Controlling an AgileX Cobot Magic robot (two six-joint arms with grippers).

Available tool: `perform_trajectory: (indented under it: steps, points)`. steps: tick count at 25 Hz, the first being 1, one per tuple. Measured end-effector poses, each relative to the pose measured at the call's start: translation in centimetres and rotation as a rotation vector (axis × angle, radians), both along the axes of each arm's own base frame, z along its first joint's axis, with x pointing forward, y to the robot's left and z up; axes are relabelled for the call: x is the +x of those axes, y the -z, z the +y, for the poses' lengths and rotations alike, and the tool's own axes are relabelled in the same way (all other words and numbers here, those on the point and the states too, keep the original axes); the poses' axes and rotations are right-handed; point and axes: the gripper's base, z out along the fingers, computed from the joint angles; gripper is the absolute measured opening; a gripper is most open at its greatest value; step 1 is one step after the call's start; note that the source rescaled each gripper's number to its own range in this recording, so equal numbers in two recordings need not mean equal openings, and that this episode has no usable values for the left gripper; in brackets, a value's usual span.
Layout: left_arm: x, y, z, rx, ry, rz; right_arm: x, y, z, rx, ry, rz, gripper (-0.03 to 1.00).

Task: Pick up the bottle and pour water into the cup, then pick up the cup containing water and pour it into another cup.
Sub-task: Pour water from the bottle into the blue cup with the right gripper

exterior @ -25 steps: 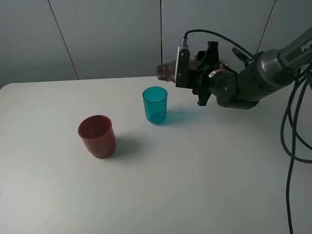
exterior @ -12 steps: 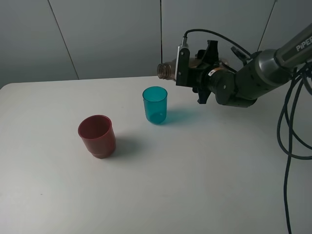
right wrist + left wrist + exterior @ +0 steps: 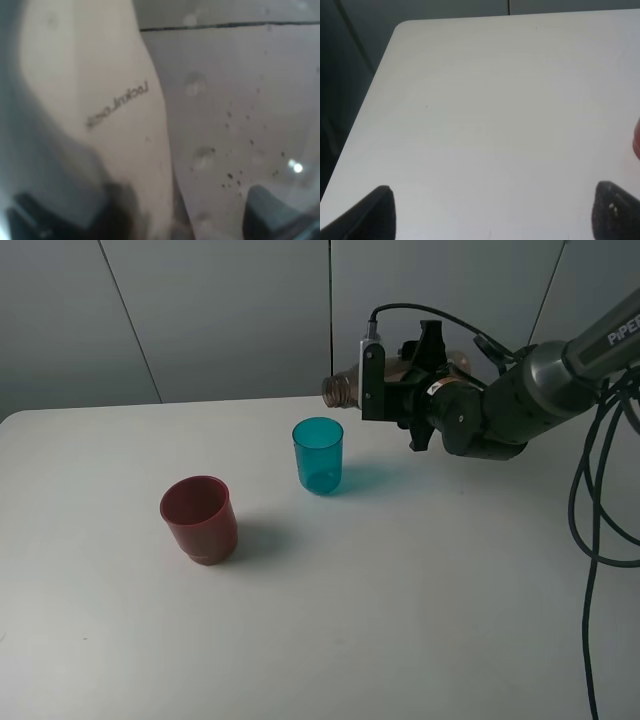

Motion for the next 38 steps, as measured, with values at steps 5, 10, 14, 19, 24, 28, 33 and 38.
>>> perform_trajectory:
  steps: [5,10,14,19,24,28,33,38]
  points:
    - [0.00,0.00,0.00,0.000,0.000,0.000,0.36,-0.48,0.38,-0.004,-0.011,-0.021,0.00]
    - [0.00,0.00,0.00,0.000,0.000,0.000,0.58,-0.73,0.50,-0.040,-0.027,-0.038,0.00]
    - [0.00,0.00,0.00,0.000,0.000,0.000,0.66,-0.82,0.55,-0.063,-0.036,-0.046,0.00]
    - [0.00,0.00,0.00,0.000,0.000,0.000,0.70,-0.87,0.57,-0.100,-0.048,-0.054,0.00]
    - [0.00,0.00,0.00,-0.006,-0.003,-0.001,0.68,-0.87,0.62,-0.123,-0.057,-0.058,0.00]
    - [0.00,0.00,0.00,-0.006,-0.003,-0.001,0.69,-0.89,0.63,-0.146,-0.065,-0.062,0.00]
    - [0.00,0.00,0.00,-0.006,-0.003,-0.001,0.70,-0.93,0.62,-0.162,-0.069,-0.069,0.00]
    - [0.00,0.00,0.00,-0.006,-0.003,-0.001,0.71,-0.94,0.61,-0.190,-0.077,-0.075,0.00]
